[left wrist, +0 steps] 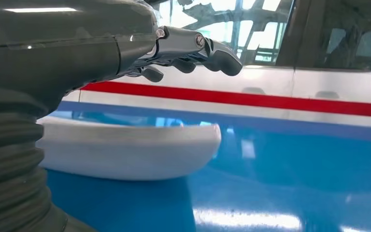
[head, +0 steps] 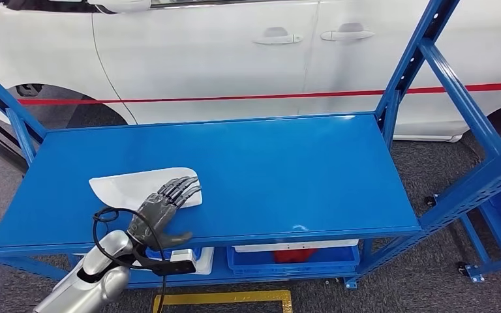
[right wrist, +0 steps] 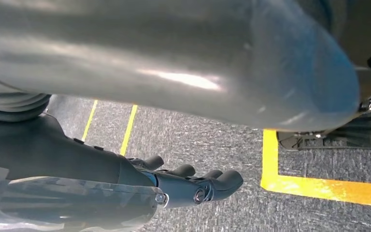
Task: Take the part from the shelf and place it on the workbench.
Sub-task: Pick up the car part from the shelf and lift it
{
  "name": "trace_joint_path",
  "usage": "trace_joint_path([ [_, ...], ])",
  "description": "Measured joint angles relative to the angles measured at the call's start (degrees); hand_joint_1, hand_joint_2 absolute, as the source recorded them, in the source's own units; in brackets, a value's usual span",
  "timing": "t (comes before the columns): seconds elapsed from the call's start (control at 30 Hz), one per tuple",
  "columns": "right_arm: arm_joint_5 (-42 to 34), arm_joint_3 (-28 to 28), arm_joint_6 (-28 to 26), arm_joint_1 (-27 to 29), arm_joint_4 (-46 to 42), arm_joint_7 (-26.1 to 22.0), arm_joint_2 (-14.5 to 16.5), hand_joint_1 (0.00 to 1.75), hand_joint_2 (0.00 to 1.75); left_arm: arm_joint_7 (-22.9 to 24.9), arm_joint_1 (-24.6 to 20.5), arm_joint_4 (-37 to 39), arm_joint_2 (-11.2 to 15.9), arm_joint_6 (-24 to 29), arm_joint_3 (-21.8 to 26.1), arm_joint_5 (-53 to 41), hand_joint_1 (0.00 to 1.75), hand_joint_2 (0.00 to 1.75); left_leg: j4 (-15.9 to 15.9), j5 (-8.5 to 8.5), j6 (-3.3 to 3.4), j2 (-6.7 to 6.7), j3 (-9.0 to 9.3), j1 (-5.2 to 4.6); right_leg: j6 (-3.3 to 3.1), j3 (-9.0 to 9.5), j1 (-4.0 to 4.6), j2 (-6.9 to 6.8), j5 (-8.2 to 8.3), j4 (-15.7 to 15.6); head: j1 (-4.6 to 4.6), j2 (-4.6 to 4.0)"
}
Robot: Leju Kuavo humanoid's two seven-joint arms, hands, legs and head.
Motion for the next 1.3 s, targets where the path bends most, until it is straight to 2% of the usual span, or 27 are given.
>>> trace_joint_path([
  [0.03,0.0,0.0,0.0,0.0,0.0,0.0,0.0,0.0,0.0,0.0,0.0,0.4,-0.2,0.0,-0.1,0.0,0.0,1.75,-0.3,0.84,0.09,0.0,0.11,0.0,-0.02,0.03,0.04,0.03,-0.04,0.1,-0.01,0.0],
  [0.07,0.0,0.0,0.0,0.0,0.0,0.1,0.0,0.0,0.0,0.1,-0.1,0.8,-0.3,0.0,-0.1,-0.1,0.0,1.75,-3.0,2.71,0.32,0.0,1.38,-0.02,-0.01,0.13,0.1,0.08,-0.08,0.1,-0.01,0.0],
  [0.1,0.1,0.0,0.0,0.0,0.0,0.1,0.0,0.0,0.0,0.1,-0.3,1.1,-0.4,0.1,-0.1,-0.1,0.0,1.75,-7.2,4.87,0.69,0.0,3.33,-0.08,0.03,0.25,0.16,0.11,-0.14,0.1,-0.01,0.0],
  [0.17,0.2,0.0,0.0,0.0,0.0,0.1,0.1,0.0,0.0,0.1,-0.9,1.6,-0.6,0.1,-0.1,-0.1,0.0,1.75,-14.1,7.34,1.47,0.03,6.69,-0.38,0.32,0.32,0.38,0.11,-0.22,0.2,0.03,0.0],
  [0.23,0.4,0.0,0.1,0.0,0.0,0.1,0.1,0.0,0.0,0.3,-1.5,2.1,-0.8,0.1,-0.1,-0.1,0.0,1.75,-16.0,7.37,1.93,0.0,7.47,-0.71,0.87,0.21,0.4,0.06,-0.18,0.1,0.06,0.0],
  [0.3,0.6,0.0,0.2,-0.1,0.0,0.1,0.2,0.0,0.0,0.5,-2.0,2.8,-1.0,0.0,-0.1,0.1,0.0,1.75,-16.7,7.81,2.4,0.0,7.7,-0.6,1.54,0.29,0.34,0.01,-0.21,0.1,0.07,0.0],
  [0.33,0.8,0.0,0.2,-0.1,0.0,0.0,0.2,0.0,0.0,0.6,-2.4,3.1,-1.1,-0.2,-0.1,0.2,0.0,1.75,-17.2,8.12,2.76,0.03,7.92,-0.45,1.85,0.06,0.35,-0.01,-0.75,0.7,0.14,0.0],
  [0.37,0.8,0.0,0.3,-0.1,0.0,-0.1,0.2,0.0,0.0,0.6,-2.9,3.5,-1.1,-0.5,-0.1,0.3,0.0,1.75,-17.7,8.44,3.08,0.08,8.11,-0.26,2.11,-0.7,0.37,0.0,-1.89,2.4,0.23,0.0],
  [0.43,0.9,0.0,0.4,-0.1,0.0,-0.5,0.1,0.0,0.0,0.8,-3.9,4.4,-1.3,-1.2,-0.2,0.5,0.06,1.75,-18.1,8.69,3.42,0.14,8.13,-0.16,2.51,-3.87,0.25,0.01,-5.42,8.8,0.39,0.0],
  [0.47,1.0,0.0,0.5,0.0,0.0,-0.6,0.1,0.0,0.0,1.0,-4.2,4.9,-1.3,-1.5,-0.2,0.6,0.5,1.75,-18.0,8.69,3.43,0.17,8.05,-0.18,2.71,-5.7,0.15,0.01,-6.87,12.4,0.42,0.0],
  [0.5,1.0,0.0,0.5,0.0,0.0,-0.8,0.1,0.0,0.0,1.2,-4.4,5.4,-1.4,-1.8,-0.2,0.4,0.93,1.75,-18.0,8.66,3.41,0.18,8.0,-0.19,2.91,-6.93,0.03,-0.01,-7.43,14.8,0.43,0.0],
  [0.53,1.0,0.0,0.5,0.0,0.0,-0.9,0.1,0.0,0.0,1.5,-4.7,6.0,-1.5,-2.0,-0.3,0.1,1.36,1.75,-17.9,8.6,3.34,0.17,7.98,-0.17,3.08,-7.19,-0.11,-0.02,-6.84,15.1,0.43,0.0],
  [0.57,1.1,0.0,0.5,0.0,0.0,-1.0,0.0,0.0,0.0,1.8,-5.0,6.5,-1.6,-2.1,-0.4,-0.3,1.75,1.75,-17.7,8.49,3.2,0.13,7.98,-0.13,3.2,-6.35,-0.27,-0.04,-5.26,13.3,0.44,0.0],
  [0.63,1.2,0.0,0.6,0.0,0.0,-1.2,0.0,0.0,0.0,2.3,-5.7,7.6,-1.8,-2.2,-0.5,-1.0,1.75,1.75,-17.0,8.05,2.72,0.04,7.88,-0.13,3.24,-2.75,-0.55,-0.06,-1.52,6.0,0.51,0.0],
  [0.7,1.3,0.0,0.6,0.0,0.0,-1.3,-0.1,0.0,0.0,2.7,-6.6,8.5,-1.9,-2.2,-0.5,-1.4,1.75,1.75,-16.3,7.58,2.09,-0.01,7.56,-0.36,2.74,-0.68,-0.57,0.07,-0.12,1.3,0.52,0.0],
  [0.8,1.4,0.0,0.6,-0.1,0.0,-1.3,0.0,0.0,0.0,2.9,-7.3,9.6,-2.0,-2.2,-0.6,-1.7,1.75,1.75,-16.0,7.29,1.26,-0.03,7.32,-0.31,1.56,-0.65,-0.36,0.19,-0.16,0.7,0.48,0.0],
  [0.87,1.4,0.0,0.6,0.0,0.0,-1.3,0.0,0.0,0.0,3.0,-7.7,10.0,-2.1,-2.2,-0.7,-1.8,1.75,1.75,-14.0,5.82,0.7,-0.02,6.5,-0.09,0.84,-0.48,-0.5,0.14,-0.03,0.4,0.31,0.0],
  [0.9,1.4,0.0,0.6,0.0,0.0,-1.3,0.0,0.0,0.0,3.1,-7.9,10.2,-2.1,-2.2,-0.7,-1.8,1.75,1.75,-11.3,4.29,0.43,0.0,5.3,0.0,0.57,-0.4,-0.57,0.11,0.0,0.3,0.19,0.0],
  [0.97,1.5,0.0,0.6,0.0,0.0,-1.3,0.0,0.0,0.0,3.3,-8.0,10.7,-2.1,-2.2,-0.7,-1.9,1.75,1.75,-3.7,0.99,0.01,0.0,1.65,0.06,0.29,-0.39,-0.5,0.1,-0.09,0.3,0.05,0.0],
  [1.0,1.5,0.0,0.6,0.0,0.0,-1.3,0.0,0.0,0.0,3.4,-8.0,10.9,-2.1,-2.2,-0.8,-1.9,1.75,1.75,-0.8,0.24,-0.1,0.0,0.1,0.07,0.22,-0.37,-0.46,0.11,-0.16,0.4,0.06,0.0],
  [1.03,1.6,0.0,0.6,0.0,0.0,-1.3,0.0,0.0,0.0,3.4,-7.9,11.1,-2.1,-2.2,-0.8,-1.9,1.75,1.75,0.2,0.6,-0.1,0.0,-0.57,0.07,0.19,-0.33,-0.43,0.12,-0.22,0.4,0.06,0.0],
  [1.07,1.6,0.0,0.6,0.0,0.0,-1.3,0.0,0.0,0.0,3.4,-7.9,11.3,-2.1,-2.2,-0.9,-1.9,1.75,1.75,-1.2,2.06,0.0,0.01,-0.14,0.07,0.2,-0.21,-0.41,0.14,-0.31,0.4,0.05,0.0],
  [1.13,1.6,0.0,0.6,0.0,0.0,-1.3,0.0,0.0,0.0,3.4,-8.2,11.4,-2.1,-2.2,-0.9,-1.9,1.75,1.75,-8.6,6.19,0.53,0.01,3.2,0.01,0.36,0.19,-0.34,0.15,-0.51,0.4,0.08,0.0],
  [1.17,1.6,0.0,0.6,0.0,0.0,-1.3,0.0,0.0,0.0,3.4,-8.4,11.4,-2.1,-2.2,-0.9,-1.8,1.75,1.75,-12.2,7.49,0.84,0.01,4.87,-0.15,0.54,0.32,-0.25,0.15,-0.59,0.5,0.09,0.0],
  [1.2,1.6,0.0,0.6,-0.1,0.0,-1.3,0.0,0.0,0.0,3.4,-8.6,11.4,-2.1,-2.2,-0.9,-1.8,1.75,1.75,-14.6,8.12,1.13,0.01,5.98,-0.32,0.8,0.35,-0.19,0.16,-0.61,0.4,0.11,0.0],
  [1.23,1.6,0.0,0.6,-0.1,0.0,-1.3,0.0,0.0,0.0,3.4,-8.7,11.4,-2.1,-2.2,-0.9,-1.8,1.75,1.75,-15.6,8.09,1.37,-0.01,6.44,-0.49,1.1,0.33,-0.17,0.16,-0.58,0.4,0.13,0.0],
  [1.3,1.6,0.0,0.6,-0.1,0.0,-1.3,0.1,0.0,0.0,3.4,-8.9,11.4,-2.1,-2.2,-0.9,-1.9,1.75,1.75,-16.1,8.25,1.94,-0.06,6.66,-0.48,1.81,0.38,-0.15,0.13,-0.48,0.2,0.12,0.0],
])
